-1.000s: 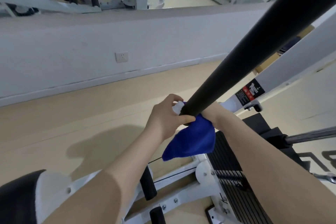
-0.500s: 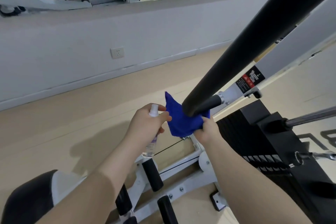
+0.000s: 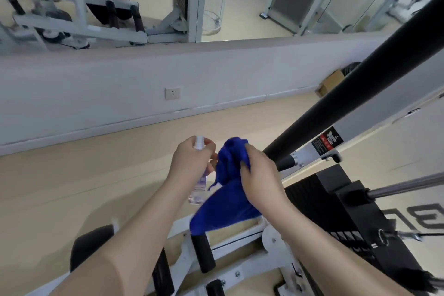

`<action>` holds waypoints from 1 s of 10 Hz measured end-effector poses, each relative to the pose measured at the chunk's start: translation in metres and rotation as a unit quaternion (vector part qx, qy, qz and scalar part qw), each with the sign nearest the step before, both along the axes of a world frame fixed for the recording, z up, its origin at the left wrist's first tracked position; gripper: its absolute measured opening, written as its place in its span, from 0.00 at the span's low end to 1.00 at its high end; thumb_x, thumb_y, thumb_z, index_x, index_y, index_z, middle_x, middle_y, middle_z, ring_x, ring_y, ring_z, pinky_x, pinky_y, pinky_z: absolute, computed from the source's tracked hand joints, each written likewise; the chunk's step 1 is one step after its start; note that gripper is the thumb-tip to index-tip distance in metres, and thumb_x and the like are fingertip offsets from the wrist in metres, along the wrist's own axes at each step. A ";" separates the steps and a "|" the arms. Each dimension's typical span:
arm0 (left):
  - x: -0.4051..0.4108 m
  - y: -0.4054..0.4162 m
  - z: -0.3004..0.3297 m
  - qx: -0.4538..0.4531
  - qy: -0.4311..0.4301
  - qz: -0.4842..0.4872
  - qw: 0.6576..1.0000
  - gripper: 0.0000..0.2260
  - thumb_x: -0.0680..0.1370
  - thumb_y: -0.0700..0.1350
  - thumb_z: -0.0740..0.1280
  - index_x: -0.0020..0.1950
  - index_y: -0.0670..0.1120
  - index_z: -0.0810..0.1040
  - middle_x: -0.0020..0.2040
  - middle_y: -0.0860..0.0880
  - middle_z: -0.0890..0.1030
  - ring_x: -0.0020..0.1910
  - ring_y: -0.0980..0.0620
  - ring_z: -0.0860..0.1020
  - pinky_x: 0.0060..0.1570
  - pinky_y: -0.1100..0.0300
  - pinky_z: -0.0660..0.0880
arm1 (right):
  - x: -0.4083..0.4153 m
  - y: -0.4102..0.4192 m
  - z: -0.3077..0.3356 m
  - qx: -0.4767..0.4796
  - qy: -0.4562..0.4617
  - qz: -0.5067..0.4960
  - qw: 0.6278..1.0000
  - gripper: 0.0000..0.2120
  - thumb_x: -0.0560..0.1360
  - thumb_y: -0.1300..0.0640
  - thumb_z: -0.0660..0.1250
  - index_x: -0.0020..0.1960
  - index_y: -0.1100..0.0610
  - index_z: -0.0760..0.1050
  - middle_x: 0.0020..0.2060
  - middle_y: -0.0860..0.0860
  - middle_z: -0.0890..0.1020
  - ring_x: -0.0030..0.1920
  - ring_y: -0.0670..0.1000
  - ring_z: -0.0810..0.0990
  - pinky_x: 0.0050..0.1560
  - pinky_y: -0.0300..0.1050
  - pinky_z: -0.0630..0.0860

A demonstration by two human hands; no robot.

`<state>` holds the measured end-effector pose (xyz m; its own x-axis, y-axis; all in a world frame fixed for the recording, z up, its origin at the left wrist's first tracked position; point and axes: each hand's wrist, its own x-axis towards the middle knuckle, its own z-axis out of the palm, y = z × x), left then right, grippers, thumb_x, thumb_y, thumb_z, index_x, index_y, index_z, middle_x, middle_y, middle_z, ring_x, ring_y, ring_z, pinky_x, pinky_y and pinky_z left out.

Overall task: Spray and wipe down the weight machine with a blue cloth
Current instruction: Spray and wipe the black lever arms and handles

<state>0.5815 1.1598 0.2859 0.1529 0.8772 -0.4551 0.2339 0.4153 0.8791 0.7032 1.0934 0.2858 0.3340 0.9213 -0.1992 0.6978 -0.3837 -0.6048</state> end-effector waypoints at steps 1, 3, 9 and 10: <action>-0.002 0.000 0.005 0.011 0.000 -0.009 1.000 0.04 0.76 0.43 0.62 0.45 0.46 0.76 0.38 0.49 0.83 0.24 0.52 0.73 0.31 0.61 0.71 | 0.007 0.011 0.009 0.067 -0.510 0.237 0.824 0.14 0.62 0.60 0.74 0.47 0.58 0.79 0.45 0.55 0.79 0.44 0.54 0.76 0.40 0.46 0.73; 0.004 -0.024 -0.001 -0.008 -0.013 -0.023 1.000 0.04 0.74 0.42 0.61 0.44 0.46 0.76 0.39 0.50 0.83 0.24 0.52 0.73 0.30 0.63 0.70 | 0.026 0.003 0.020 -0.122 -0.661 0.386 0.632 0.12 0.72 0.63 0.64 0.55 0.60 0.75 0.53 0.57 0.74 0.55 0.56 0.71 0.54 0.47 0.69; 0.040 -0.055 0.136 0.152 0.020 -0.160 0.975 0.12 0.74 0.38 0.61 0.50 0.54 0.76 0.48 0.49 0.80 0.39 0.51 0.78 0.37 0.61 0.72 | 0.064 -0.007 0.214 0.087 -0.717 0.208 0.659 0.11 0.69 0.54 0.70 0.51 0.51 0.78 0.52 0.48 0.77 0.53 0.52 0.73 0.47 0.44 0.71; 0.063 -0.062 0.178 0.188 -0.016 -0.179 0.966 0.22 0.74 0.37 0.63 0.65 0.55 0.71 0.63 0.49 0.74 0.54 0.53 0.74 0.43 0.62 0.70 | 0.078 -0.010 0.268 0.178 -0.690 0.145 0.686 0.09 0.62 0.54 0.74 0.42 0.50 0.80 0.45 0.48 0.79 0.44 0.52 0.73 0.39 0.44 0.70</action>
